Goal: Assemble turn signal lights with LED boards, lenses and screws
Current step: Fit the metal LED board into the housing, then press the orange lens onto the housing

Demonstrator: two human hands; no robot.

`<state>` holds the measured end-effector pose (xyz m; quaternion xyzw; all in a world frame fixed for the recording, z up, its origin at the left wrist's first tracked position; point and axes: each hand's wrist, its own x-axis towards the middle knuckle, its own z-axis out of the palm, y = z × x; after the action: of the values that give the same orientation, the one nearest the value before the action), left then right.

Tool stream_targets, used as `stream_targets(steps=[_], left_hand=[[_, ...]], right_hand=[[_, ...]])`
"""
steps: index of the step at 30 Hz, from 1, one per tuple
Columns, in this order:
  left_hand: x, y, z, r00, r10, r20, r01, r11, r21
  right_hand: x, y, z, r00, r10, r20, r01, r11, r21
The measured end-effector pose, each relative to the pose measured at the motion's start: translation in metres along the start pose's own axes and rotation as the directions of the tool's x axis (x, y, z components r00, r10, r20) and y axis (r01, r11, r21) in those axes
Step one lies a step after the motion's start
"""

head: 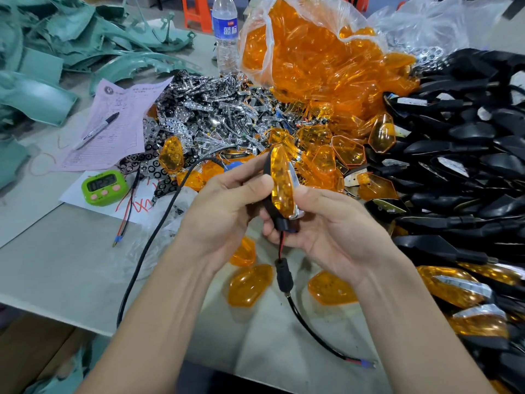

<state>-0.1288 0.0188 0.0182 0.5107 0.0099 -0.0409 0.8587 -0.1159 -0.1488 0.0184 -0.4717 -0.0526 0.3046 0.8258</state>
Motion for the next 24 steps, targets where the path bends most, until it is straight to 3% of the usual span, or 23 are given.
stream_targets(steps=[6,8,9,11,13,15,16,17,18,19,21,22,24], left_hand=[[-0.001,0.006,-0.001,0.995,-0.057,-0.084,0.055,0.998,-0.034],[-0.002,0.006,-0.003,0.994,-0.015,-0.108,0.023,0.997,0.076],[-0.001,0.005,-0.004,0.988,0.032,-0.153,0.0,0.979,0.202],[-0.001,0.001,-0.004,0.965,0.142,-0.221,-0.041,0.912,0.408],[-0.003,-0.003,0.002,0.953,0.195,-0.232,-0.069,0.884,0.463],[-0.006,-0.007,0.008,0.946,0.18,-0.27,-0.019,0.863,0.506],[-0.008,-0.008,0.009,0.944,0.149,-0.293,0.012,0.876,0.482],[-0.009,-0.009,0.009,0.945,0.104,-0.311,0.031,0.916,0.401],[-0.009,-0.01,0.007,0.942,0.062,-0.331,0.037,0.958,0.285],[-0.01,-0.01,0.004,0.931,0.042,-0.363,0.026,0.983,0.182],[-0.011,-0.005,-0.01,0.898,0.042,-0.437,0.019,0.991,0.136],[-0.011,-0.002,-0.02,0.892,0.039,-0.451,0.027,0.99,0.141],[-0.009,0.008,-0.044,0.894,0.012,-0.448,0.045,0.992,0.116]], right_hand=[[0.005,0.0,0.008,0.998,0.015,-0.063,-0.02,0.996,-0.084],[0.007,0.002,0.01,0.991,-0.033,-0.131,0.01,0.985,-0.172],[0.01,0.003,0.012,0.976,-0.102,-0.191,0.038,0.95,-0.311],[0.013,0.004,0.016,0.904,-0.337,-0.264,0.071,0.726,-0.684],[0.013,0.014,0.024,0.809,-0.555,-0.193,0.06,0.404,-0.913],[0.01,0.027,0.038,0.692,-0.721,-0.032,-0.018,0.026,-0.999],[0.009,0.034,0.045,0.632,-0.773,0.056,-0.031,-0.098,-0.995],[0.009,0.04,0.05,0.599,-0.792,0.118,0.0,-0.147,-0.989],[0.008,0.042,0.052,0.623,-0.771,0.13,0.072,-0.109,-0.991],[0.008,0.041,0.051,0.697,-0.71,0.1,0.164,0.022,-0.986],[0.008,0.031,0.044,0.855,-0.518,-0.013,0.236,0.412,-0.88],[0.008,0.027,0.039,0.887,-0.455,-0.073,0.207,0.534,-0.82],[0.013,0.026,0.028,0.858,-0.476,-0.193,0.109,0.536,-0.837]])
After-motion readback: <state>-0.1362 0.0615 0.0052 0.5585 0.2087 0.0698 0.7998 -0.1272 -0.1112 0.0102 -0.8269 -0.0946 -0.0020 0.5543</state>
